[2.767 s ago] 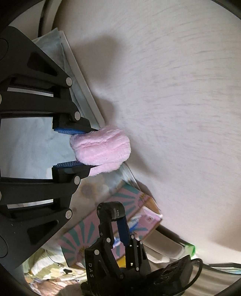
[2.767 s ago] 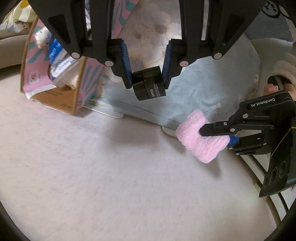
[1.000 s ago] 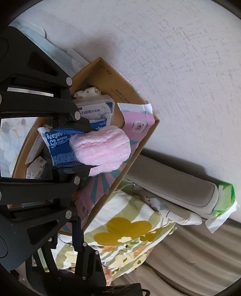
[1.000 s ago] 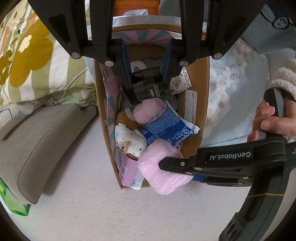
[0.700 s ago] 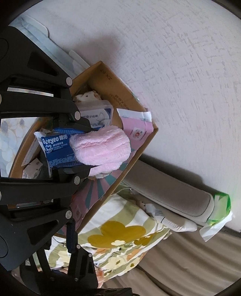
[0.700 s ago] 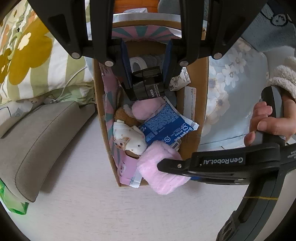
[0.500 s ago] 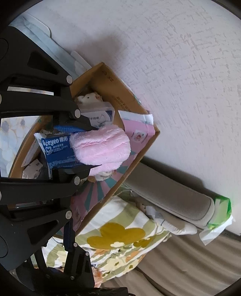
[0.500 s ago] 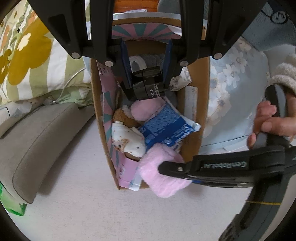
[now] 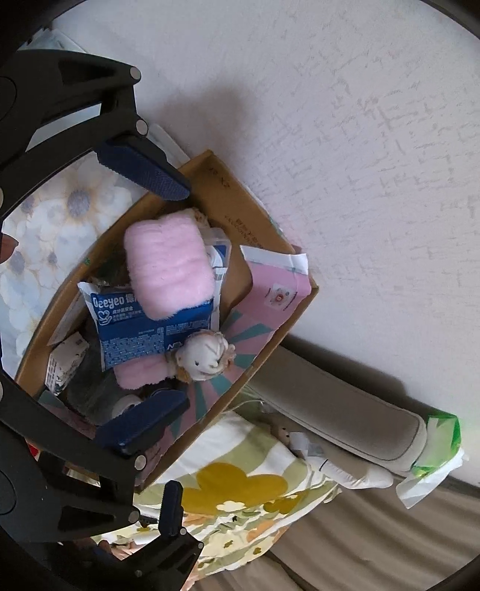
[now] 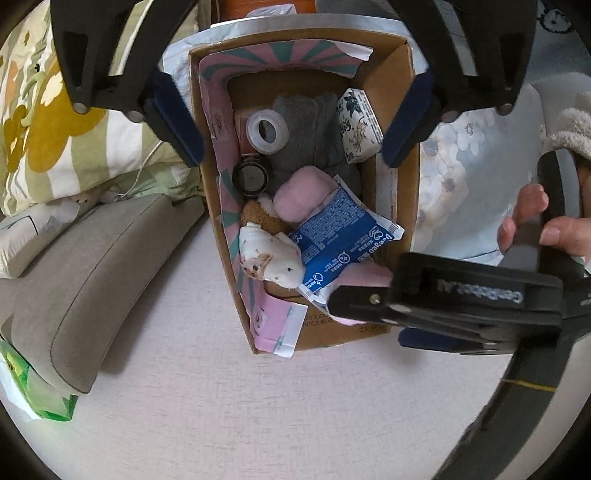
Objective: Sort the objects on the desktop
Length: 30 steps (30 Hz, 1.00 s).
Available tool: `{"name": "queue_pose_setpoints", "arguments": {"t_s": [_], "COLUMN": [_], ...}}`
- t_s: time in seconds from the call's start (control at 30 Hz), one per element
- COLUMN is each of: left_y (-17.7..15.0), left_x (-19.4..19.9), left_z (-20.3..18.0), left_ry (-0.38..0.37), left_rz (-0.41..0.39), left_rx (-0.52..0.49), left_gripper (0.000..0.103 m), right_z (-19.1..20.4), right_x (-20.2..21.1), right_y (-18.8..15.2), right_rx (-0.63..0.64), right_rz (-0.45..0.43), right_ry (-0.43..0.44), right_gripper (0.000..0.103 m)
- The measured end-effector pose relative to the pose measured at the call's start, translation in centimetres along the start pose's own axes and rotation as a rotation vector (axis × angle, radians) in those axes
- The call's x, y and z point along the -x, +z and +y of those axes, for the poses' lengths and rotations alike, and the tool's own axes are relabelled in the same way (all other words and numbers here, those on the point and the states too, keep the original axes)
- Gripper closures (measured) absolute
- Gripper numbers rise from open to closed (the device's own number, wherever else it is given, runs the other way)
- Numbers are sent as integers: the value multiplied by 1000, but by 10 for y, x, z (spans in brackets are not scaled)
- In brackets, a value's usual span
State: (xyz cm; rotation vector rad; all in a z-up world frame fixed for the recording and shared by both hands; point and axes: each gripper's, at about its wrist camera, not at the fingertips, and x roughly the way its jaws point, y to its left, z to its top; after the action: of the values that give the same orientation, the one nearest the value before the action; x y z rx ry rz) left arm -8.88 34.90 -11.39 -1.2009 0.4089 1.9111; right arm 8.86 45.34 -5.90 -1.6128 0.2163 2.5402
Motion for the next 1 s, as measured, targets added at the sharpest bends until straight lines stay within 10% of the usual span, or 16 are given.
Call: {"name": "queue_pose_setpoints", "arguments": {"t_s": [0.53, 1.0], "left_y": [-44, -154], "left_x": [112, 238], "left_z": [62, 117], "left_ry": [81, 395], "left_rz": [-148, -330], "left_rx": [223, 515], "left_gripper": [0, 0], "right_z": [41, 145], "right_x": [28, 74], "right_y": [10, 26], "right_rx": [-6, 53], "right_rz": [-77, -204], "right_ry": [-35, -13], "right_gripper": [2, 2]}}
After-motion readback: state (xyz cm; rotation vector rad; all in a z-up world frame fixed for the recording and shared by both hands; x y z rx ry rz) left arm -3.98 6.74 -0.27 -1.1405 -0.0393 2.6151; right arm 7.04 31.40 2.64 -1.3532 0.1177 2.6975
